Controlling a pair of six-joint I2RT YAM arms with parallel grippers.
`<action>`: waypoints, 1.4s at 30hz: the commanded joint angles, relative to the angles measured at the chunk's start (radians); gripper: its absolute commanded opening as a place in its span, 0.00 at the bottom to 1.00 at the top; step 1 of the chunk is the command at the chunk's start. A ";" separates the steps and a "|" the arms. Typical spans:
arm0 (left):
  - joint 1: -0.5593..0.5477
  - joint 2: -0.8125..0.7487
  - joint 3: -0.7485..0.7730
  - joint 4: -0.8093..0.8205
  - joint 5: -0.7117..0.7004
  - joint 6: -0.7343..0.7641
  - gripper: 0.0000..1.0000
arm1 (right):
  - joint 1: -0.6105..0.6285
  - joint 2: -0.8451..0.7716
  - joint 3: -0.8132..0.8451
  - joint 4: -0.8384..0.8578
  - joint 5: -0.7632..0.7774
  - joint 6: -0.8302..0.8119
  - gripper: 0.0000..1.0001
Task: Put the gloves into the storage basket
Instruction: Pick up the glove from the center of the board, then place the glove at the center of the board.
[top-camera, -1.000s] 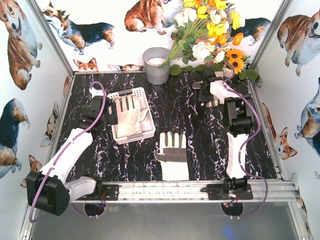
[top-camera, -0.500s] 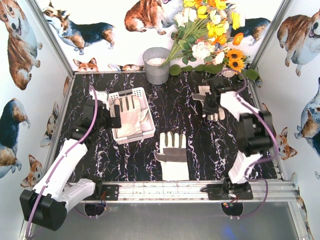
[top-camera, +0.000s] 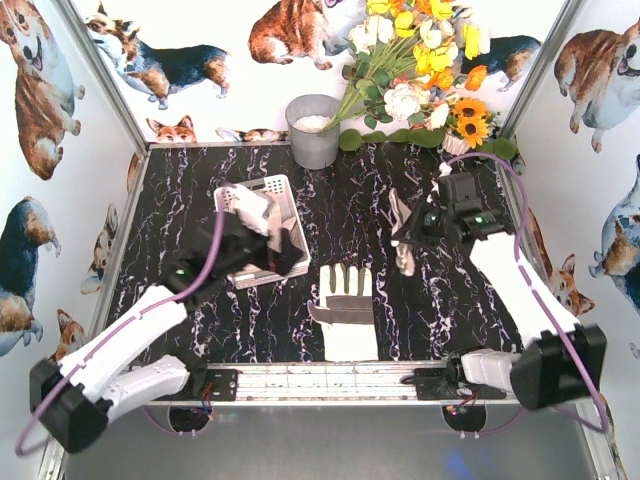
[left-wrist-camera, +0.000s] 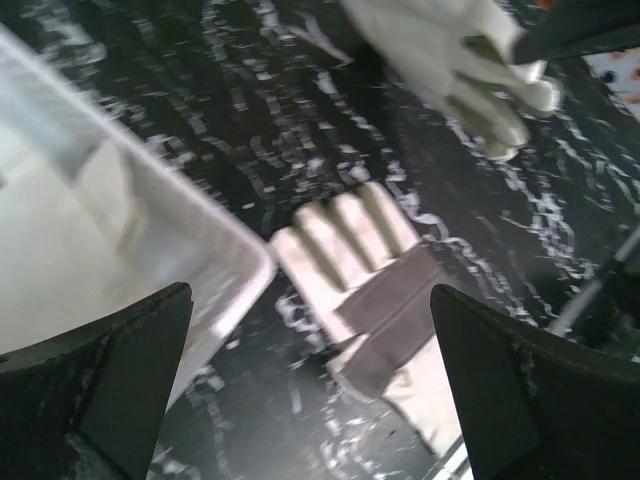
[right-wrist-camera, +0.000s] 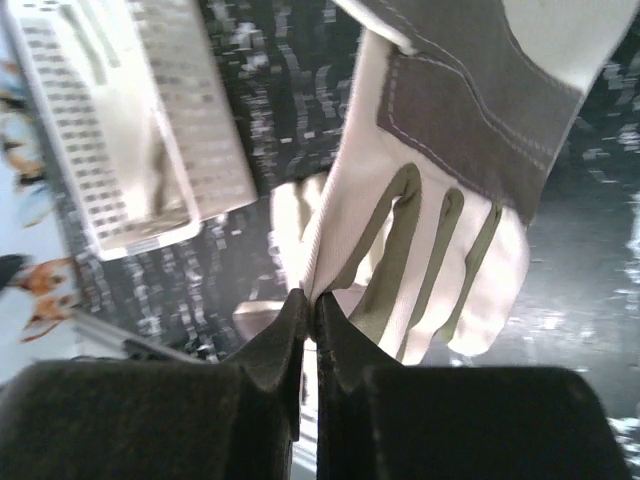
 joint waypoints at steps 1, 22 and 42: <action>-0.181 0.095 -0.012 0.241 -0.144 -0.089 1.00 | 0.047 -0.088 -0.014 0.136 -0.097 0.204 0.00; -0.465 0.529 0.199 0.574 -0.377 -0.121 0.99 | 0.130 -0.258 -0.052 0.347 -0.023 0.666 0.00; -0.452 0.697 0.364 0.459 0.068 -0.160 0.01 | 0.130 -0.261 0.139 -0.327 0.362 0.486 0.00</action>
